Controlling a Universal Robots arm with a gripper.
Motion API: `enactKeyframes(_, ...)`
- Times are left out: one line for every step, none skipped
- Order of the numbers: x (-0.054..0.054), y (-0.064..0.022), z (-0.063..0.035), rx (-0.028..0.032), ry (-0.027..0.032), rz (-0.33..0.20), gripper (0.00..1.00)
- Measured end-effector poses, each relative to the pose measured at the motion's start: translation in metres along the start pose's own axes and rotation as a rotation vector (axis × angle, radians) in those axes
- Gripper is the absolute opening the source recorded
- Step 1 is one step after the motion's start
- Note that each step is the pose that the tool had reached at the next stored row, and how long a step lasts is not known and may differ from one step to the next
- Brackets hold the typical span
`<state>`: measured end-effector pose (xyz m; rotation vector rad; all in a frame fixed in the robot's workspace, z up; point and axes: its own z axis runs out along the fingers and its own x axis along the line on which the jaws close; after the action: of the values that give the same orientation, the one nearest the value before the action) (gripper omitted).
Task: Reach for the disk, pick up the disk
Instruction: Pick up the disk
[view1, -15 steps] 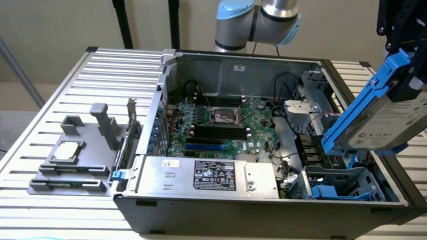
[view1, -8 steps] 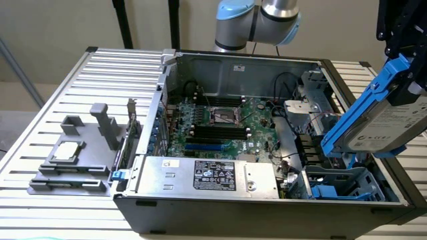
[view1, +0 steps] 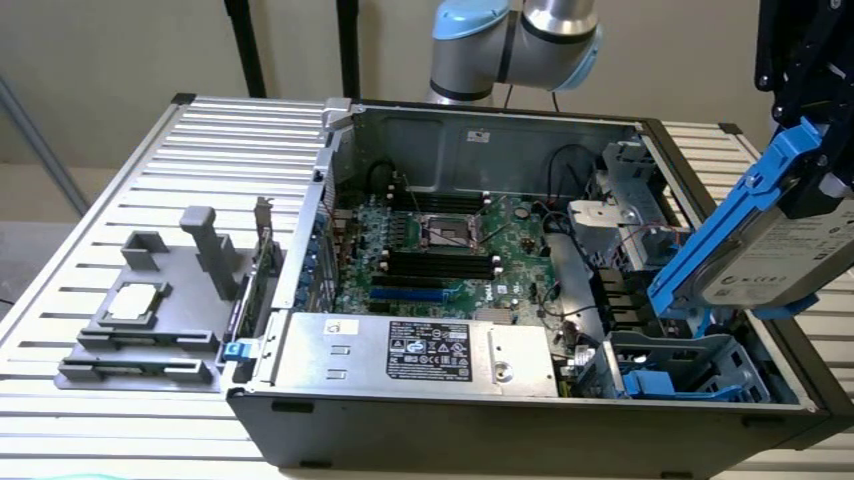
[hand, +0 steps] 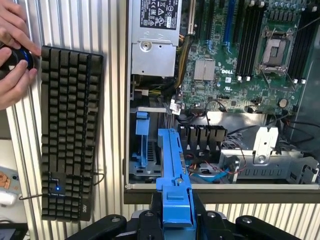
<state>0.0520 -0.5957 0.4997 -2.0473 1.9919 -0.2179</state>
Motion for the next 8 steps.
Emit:
enactKeyframes(0.0000,0.0001,0.0002,0.0020,0.0001,0.000,0.33)
enactKeyframes(0.0000,0.0001,0.0004,0.0030,0.0002,0.000,0.33)
enactKeyframes(0.0001,0.0002,0.0005,0.0035,0.0003,0.000,0.33)
enactKeyframes(0.0001,0.0002,0.0006,0.0039,0.0002,0.000,0.33)
enactKeyframes(0.0000,0.0002,0.0007,0.0045,0.0003,0.000,0.33)
enactKeyframes(-0.0002,0.0002,0.0007,0.0049,0.0007,0.001,0.33)
enactKeyframes(-0.0004,0.0002,0.0008,0.0054,0.0008,0.001,0.33)
enactKeyframes(-0.0004,0.0002,0.0008,0.0057,0.0009,0.002,0.33)
